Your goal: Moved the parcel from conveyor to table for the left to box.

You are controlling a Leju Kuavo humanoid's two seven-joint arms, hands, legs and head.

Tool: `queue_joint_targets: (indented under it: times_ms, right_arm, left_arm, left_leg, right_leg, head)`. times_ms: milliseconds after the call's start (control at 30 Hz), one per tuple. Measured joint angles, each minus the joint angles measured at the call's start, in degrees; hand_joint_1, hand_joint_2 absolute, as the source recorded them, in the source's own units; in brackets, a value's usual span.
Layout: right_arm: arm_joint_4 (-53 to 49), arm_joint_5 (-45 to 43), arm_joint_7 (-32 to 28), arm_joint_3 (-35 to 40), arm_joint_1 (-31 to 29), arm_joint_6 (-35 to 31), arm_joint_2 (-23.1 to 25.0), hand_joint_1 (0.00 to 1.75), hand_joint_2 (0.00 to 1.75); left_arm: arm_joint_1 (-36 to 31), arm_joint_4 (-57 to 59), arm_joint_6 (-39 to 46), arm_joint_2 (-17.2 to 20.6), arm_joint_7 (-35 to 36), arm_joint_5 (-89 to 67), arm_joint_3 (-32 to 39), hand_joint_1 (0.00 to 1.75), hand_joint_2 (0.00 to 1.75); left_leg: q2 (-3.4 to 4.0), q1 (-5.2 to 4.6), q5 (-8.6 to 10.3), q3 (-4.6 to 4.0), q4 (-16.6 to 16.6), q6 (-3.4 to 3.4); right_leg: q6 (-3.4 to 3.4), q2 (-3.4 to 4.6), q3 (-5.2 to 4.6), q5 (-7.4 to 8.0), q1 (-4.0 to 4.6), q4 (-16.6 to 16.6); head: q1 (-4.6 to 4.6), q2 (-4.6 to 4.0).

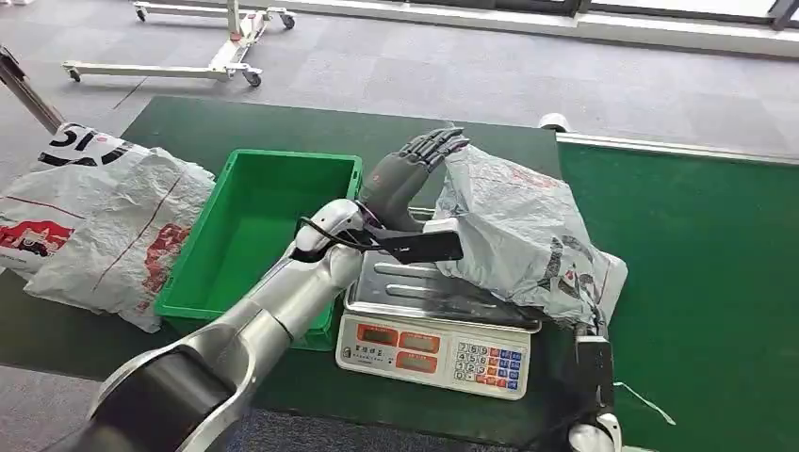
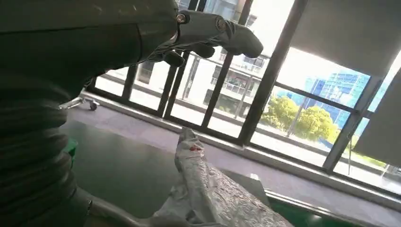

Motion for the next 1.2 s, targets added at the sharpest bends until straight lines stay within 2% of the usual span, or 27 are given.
queue_joint_targets:
  times_ms: [367, 567, 667, 700, 800, 933, 1200]
  right_arm:
    - [-2.3, 1.0, -0.1, -0.3, 1.3, 1.9, 0.6, 0.0, 0.0]
    - [-2.6, 1.0, -0.1, -0.3, 1.5, 2.2, 0.6, 0.0, 0.0]
    - [-3.3, 1.0, 0.0, -0.3, 2.0, 2.8, 0.7, 0.0, 0.0]
    - [-3.6, 1.0, 0.3, -0.5, 2.2, 3.9, 0.9, 0.0, 0.0]
    - [-3.6, 1.0, 0.2, -0.5, 2.2, 4.4, 1.0, 0.0, 0.0]
    - [-4.4, 0.9, -0.4, -0.5, 3.2, 5.6, 1.3, 0.0, 0.0]
    - [-4.5, 0.6, -0.4, 1.3, 3.4, 6.5, 2.4, 0.0, 0.0]
  left_arm:
    - [1.5, -6.4, -7.7, -1.7, -0.9, 6.5, -9.6, 0.0, 1.75]
    - [1.5, -5.6, -7.7, -1.9, -1.0, 6.9, -10.6, 0.0, 1.75]
    - [1.6, -2.1, -7.6, -2.6, -1.6, 7.2, -13.7, 0.0, 1.75]
    - [2.4, 4.1, -7.9, -3.5, -1.6, 5.8, -18.2, 0.0, 1.75]
    - [3.6, 8.0, -7.5, -3.8, -1.1, 3.5, -21.7, 0.0, 1.75]
    - [4.8, 11.4, -5.2, -4.1, 3.0, 3.3, -23.4, 0.0, 1.75]
    - [4.8, 15.0, -3.1, -3.7, 6.9, 0.6, -24.5, 0.0, 1.75]
  left_leg:
    - [0.01, -0.03, -0.03, -0.04, 0.0, 0.02]
    - [0.01, -0.03, -0.03, -0.04, 0.0, 0.02]
    - [0.03, -0.03, -0.03, -0.04, 0.0, 0.02]
    - [0.06, -0.03, -0.03, -0.04, 0.0, 0.02]
    - [0.07, -0.03, -0.03, -0.04, 0.0, 0.02]
    - [0.07, -0.03, -0.04, -0.05, 0.0, 0.01]
    - [0.08, -0.03, -0.04, -0.03, -0.1, 0.0]
  right_leg:
    - [0.01, 0.0, -0.04, 0.0, -0.02, 0.0]
    - [0.01, 0.0, -0.04, 0.0, -0.02, 0.0]
    - [0.01, 0.02, -0.05, -0.01, -0.02, 0.0]
    - [0.0, 0.05, -0.07, -0.01, -0.01, 0.0]
    - [0.0, 0.06, -0.08, -0.01, -0.01, 0.0]
    - [0.0, 0.06, -0.06, -0.03, -0.01, 0.0]
    - [-0.01, 0.08, -0.03, -0.04, 0.02, 0.0]
  head:
    - [-0.02, 0.0]
    - [0.0, -0.02]
    - [0.0, 0.0]
    - [-0.02, 0.0]
    - [-0.02, 0.0]
    - [-0.02, 0.0]
    - [-0.02, 0.0]
